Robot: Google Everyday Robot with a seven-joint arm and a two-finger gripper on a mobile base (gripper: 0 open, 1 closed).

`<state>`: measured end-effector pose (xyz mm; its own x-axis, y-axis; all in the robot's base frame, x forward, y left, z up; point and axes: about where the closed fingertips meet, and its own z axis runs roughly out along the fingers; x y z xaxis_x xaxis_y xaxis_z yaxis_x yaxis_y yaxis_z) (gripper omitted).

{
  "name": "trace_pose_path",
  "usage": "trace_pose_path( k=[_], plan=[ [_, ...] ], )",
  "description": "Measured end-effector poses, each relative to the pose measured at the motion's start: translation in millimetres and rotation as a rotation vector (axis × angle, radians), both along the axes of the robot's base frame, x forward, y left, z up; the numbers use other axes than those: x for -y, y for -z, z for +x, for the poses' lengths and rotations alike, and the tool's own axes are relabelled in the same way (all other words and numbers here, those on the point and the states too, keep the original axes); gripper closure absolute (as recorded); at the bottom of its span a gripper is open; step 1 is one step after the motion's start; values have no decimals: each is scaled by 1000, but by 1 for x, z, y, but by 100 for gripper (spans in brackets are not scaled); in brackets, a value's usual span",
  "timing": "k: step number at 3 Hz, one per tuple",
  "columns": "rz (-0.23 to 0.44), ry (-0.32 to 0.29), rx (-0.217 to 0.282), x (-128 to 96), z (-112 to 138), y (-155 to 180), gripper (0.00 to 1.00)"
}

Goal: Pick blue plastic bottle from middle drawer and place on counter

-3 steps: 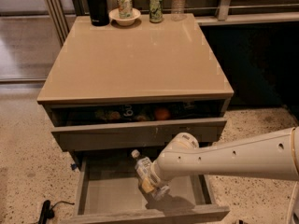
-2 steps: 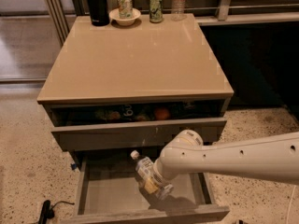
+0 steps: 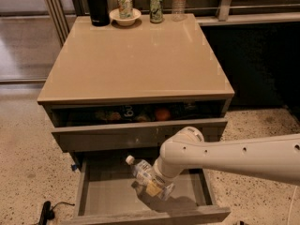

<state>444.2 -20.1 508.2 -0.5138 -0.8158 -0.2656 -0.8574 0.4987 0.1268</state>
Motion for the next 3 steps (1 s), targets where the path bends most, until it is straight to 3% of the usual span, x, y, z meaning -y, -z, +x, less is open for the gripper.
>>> trace_pose_path(
  k=[2, 3],
  plan=[
    [11, -88, 15, 4, -9, -21, 100],
    [40, -203, 14, 6, -14, -35, 100]
  ],
)
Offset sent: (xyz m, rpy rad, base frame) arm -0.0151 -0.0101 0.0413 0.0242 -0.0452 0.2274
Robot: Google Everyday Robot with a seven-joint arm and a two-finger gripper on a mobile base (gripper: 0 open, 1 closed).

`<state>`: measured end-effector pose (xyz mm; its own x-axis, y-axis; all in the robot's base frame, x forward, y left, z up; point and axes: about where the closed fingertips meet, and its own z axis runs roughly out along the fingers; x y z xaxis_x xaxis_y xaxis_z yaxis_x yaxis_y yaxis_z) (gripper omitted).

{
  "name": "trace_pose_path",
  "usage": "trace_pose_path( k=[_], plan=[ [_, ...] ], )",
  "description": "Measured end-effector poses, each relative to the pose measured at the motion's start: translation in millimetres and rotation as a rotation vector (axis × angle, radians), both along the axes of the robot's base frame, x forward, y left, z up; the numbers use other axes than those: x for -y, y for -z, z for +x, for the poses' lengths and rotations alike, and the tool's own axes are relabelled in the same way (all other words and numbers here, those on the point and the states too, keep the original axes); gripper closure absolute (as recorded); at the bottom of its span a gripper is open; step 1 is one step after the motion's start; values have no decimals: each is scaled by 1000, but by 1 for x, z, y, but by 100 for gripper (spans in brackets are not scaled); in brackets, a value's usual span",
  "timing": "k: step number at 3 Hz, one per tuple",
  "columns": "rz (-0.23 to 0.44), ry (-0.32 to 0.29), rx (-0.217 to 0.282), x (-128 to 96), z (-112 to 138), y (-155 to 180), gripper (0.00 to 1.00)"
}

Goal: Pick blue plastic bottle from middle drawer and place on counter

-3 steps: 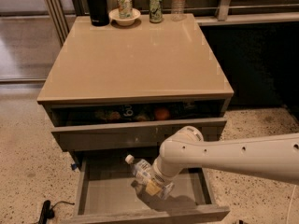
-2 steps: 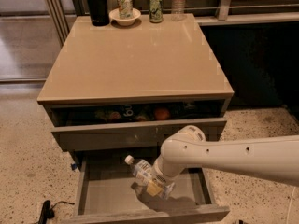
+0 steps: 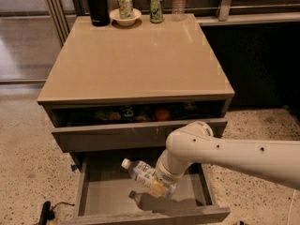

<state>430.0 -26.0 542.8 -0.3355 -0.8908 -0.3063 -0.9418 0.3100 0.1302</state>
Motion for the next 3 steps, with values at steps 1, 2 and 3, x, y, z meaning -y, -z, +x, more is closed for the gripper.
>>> trace_pose_path(
  k=[1, 2, 3],
  plan=[
    [25, -129, -6, 3, -1, -15, 100],
    [38, -268, 6, 8, 1, -39, 100],
    [39, -348, 38, 13, 7, -71, 100]
  ],
)
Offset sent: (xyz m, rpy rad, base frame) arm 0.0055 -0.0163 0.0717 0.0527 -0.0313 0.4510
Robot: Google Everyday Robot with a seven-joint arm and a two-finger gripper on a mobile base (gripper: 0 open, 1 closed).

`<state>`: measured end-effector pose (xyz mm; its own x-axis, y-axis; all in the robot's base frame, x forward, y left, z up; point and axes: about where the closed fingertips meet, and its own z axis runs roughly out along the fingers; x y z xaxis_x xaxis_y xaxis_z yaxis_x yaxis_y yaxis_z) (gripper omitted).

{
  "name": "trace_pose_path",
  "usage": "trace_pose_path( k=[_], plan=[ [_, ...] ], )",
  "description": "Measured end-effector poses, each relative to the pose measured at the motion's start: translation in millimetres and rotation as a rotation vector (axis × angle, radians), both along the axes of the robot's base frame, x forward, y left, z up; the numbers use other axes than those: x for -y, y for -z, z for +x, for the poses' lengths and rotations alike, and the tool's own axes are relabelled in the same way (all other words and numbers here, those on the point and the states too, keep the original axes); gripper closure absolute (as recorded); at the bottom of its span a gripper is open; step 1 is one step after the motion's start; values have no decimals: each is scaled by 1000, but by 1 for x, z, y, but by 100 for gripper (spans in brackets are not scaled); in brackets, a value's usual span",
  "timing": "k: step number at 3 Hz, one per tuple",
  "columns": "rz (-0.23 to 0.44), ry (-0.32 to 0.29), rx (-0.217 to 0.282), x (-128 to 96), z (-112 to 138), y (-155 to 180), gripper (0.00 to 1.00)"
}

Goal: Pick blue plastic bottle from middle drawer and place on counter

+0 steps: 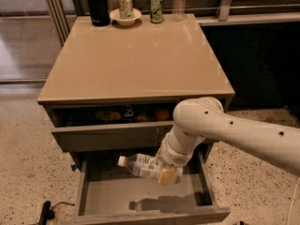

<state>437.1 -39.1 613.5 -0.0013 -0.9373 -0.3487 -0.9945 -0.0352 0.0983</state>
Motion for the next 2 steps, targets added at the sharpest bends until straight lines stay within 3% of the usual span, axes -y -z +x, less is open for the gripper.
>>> trace_pose_path(
  k=[2],
  plan=[
    [9, -1, 7, -2, 2, -3, 100]
  ],
)
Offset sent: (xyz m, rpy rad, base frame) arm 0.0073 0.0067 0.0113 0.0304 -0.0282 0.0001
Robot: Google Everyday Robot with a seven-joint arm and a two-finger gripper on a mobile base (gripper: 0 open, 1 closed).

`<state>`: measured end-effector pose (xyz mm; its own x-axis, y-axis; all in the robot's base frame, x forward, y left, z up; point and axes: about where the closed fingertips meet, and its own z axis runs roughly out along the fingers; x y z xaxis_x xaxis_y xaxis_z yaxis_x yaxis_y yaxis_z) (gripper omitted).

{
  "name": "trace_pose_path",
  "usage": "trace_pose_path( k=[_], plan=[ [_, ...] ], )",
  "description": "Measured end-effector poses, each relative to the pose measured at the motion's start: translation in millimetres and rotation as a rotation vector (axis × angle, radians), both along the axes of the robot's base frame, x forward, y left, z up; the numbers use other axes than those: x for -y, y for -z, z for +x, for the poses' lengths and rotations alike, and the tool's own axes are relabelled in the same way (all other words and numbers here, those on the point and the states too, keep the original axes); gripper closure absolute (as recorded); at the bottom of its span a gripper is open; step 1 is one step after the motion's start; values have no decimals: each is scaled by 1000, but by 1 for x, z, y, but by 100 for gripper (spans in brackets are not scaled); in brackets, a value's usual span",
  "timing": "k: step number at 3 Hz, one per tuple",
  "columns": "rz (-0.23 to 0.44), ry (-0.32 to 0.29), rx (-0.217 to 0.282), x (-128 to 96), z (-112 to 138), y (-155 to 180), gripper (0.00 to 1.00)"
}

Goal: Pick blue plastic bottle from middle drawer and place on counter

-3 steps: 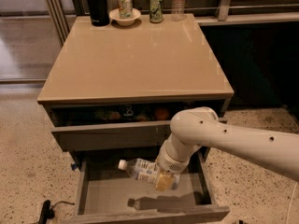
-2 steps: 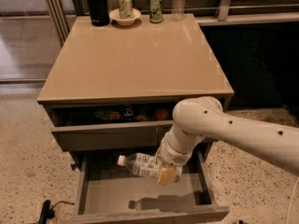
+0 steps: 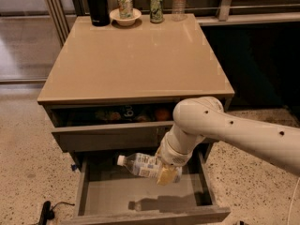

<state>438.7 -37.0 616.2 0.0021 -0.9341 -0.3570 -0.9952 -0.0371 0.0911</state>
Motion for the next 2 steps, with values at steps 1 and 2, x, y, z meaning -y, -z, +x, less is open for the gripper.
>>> trace_pose_path(
  k=[1, 2],
  plan=[
    [32, -2, 9, -1, 8, -24, 100],
    [62, 9, 12, 3, 14, -40, 100]
  ],
)
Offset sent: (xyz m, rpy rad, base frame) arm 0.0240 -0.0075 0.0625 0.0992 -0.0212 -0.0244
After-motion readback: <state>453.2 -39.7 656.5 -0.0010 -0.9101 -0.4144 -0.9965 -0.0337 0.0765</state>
